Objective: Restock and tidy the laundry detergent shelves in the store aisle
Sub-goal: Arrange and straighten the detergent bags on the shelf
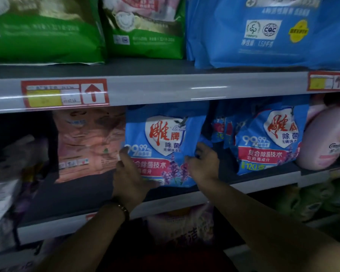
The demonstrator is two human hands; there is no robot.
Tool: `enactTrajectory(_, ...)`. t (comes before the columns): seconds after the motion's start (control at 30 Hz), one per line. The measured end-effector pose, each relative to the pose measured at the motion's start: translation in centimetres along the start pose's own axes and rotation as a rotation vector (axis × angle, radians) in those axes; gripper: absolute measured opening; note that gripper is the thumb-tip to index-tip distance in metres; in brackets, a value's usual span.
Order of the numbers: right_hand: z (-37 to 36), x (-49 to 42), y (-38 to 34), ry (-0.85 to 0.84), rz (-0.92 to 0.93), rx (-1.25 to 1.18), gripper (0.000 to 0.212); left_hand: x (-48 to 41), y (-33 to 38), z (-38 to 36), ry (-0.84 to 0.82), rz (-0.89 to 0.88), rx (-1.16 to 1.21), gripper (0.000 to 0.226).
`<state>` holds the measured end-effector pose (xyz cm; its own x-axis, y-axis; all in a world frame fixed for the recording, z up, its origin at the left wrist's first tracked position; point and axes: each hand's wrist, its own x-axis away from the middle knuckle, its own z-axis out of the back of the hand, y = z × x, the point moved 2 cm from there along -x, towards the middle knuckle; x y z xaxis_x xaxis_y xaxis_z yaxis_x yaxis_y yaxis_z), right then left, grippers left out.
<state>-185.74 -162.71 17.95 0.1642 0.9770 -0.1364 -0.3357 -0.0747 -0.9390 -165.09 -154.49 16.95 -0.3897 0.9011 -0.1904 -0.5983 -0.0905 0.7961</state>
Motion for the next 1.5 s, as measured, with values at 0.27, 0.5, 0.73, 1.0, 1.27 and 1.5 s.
enactTrajectory(0.27,4.8,-4.6,3.6,0.18,0.199,0.313,0.036,-3.2,2.9,-6.9,-0.062,-0.127,-0.201,0.087)
enactTrajectory(0.5,5.2,-3.4,2.8,0.288,0.058,0.374,0.054,-4.5,2.9,-8.0,-0.129,-0.153,-0.434,0.091)
enactTrajectory(0.73,3.0,-1.3,4.1,-0.154,0.183,0.592,0.043,-4.3,3.6,-8.7,-0.093,-0.164,-0.567,0.071)
enactTrajectory(1.0,3.1,-5.9,3.2,-0.349,0.126,0.763,0.076,-5.8,5.1,-10.7,-0.108,-0.087,-0.637,0.068)
enactTrajectory(1.27,3.6,-2.8,4.3,-0.376,0.146,0.684,0.081,-3.7,5.5,-9.2,-0.16,-0.092,-0.613,0.049)
enactTrajectory(1.5,3.6,5.8,5.1,-0.236,0.311,0.868,0.057,2.1,3.0,-3.1,-0.325,-0.194,-0.686,0.073)
